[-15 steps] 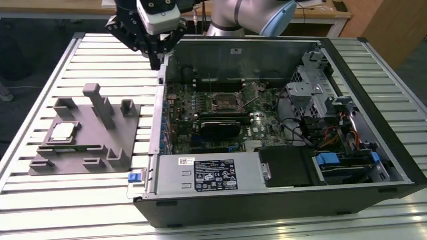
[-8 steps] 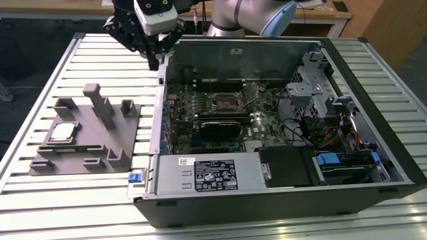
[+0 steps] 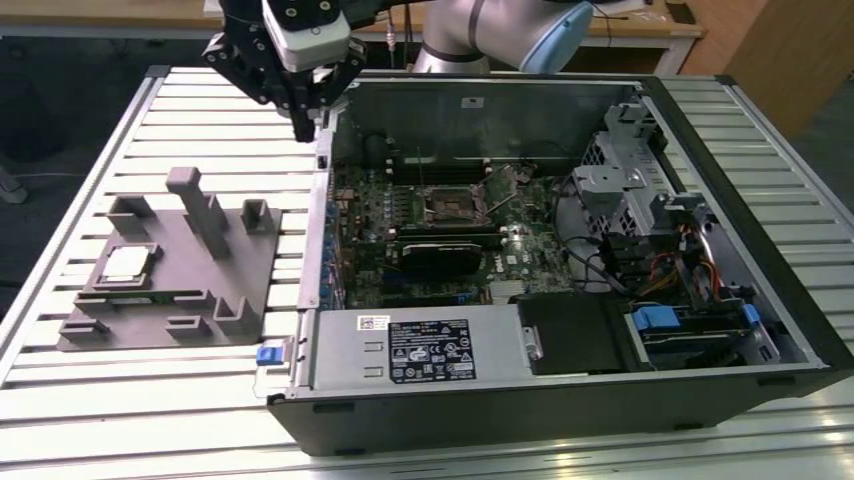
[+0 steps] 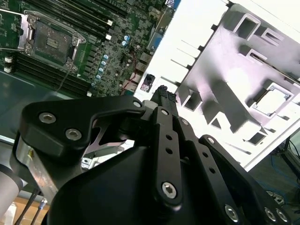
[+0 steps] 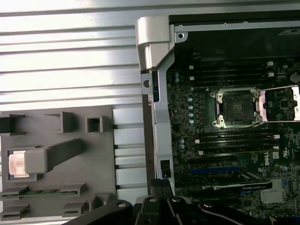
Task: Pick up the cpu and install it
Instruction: 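Reach for the cpu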
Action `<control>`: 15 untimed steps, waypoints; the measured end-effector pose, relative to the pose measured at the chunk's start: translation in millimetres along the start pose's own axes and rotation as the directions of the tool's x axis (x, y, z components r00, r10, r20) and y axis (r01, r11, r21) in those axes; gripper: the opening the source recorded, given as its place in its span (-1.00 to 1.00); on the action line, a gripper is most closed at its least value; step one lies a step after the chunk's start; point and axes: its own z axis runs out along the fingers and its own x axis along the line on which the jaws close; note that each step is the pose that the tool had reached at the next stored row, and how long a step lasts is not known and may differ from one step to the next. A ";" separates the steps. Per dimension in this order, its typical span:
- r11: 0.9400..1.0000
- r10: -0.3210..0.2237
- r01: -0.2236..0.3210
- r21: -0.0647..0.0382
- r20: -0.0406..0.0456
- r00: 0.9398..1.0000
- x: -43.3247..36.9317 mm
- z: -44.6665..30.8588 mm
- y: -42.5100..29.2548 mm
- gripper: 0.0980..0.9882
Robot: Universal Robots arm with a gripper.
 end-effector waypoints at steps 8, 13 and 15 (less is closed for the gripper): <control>1.000 0.000 0.000 0.000 0.000 1.000 3.5 0.6 -0.3 -0.98; 1.000 0.000 0.000 0.000 -0.001 1.000 5.5 1.0 -0.5 -0.98; 1.000 0.000 0.000 0.000 -0.001 1.000 6.3 1.2 -0.5 -0.98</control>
